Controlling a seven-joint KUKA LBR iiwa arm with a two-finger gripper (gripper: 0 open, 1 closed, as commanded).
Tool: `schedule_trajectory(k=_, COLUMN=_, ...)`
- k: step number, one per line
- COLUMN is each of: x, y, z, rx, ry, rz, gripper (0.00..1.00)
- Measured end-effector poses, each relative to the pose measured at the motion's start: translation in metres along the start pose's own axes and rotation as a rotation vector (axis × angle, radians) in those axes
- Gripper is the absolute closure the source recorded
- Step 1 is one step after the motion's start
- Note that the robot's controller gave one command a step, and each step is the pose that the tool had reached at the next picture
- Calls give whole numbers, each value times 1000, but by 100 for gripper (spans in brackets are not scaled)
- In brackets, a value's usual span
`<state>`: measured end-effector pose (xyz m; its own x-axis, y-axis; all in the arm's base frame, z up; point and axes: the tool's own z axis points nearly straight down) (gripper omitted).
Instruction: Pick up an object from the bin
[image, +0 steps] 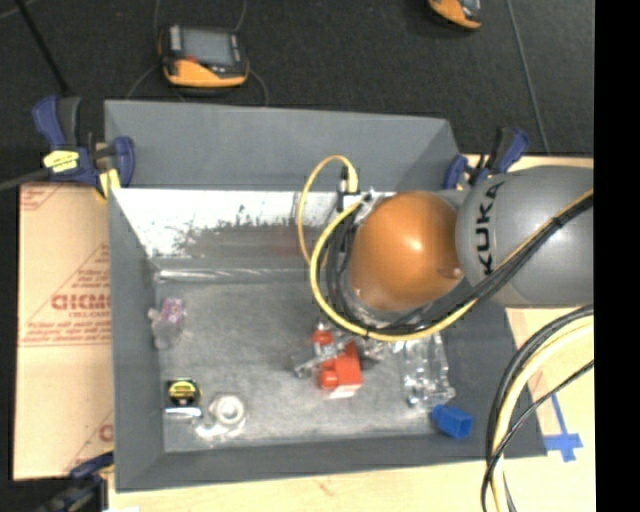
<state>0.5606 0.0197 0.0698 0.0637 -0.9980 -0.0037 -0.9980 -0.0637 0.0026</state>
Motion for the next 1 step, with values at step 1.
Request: schedule_trajectory(k=1, x=0, y=0, z=0, rx=0, ry=0, rz=1, gripper=100)
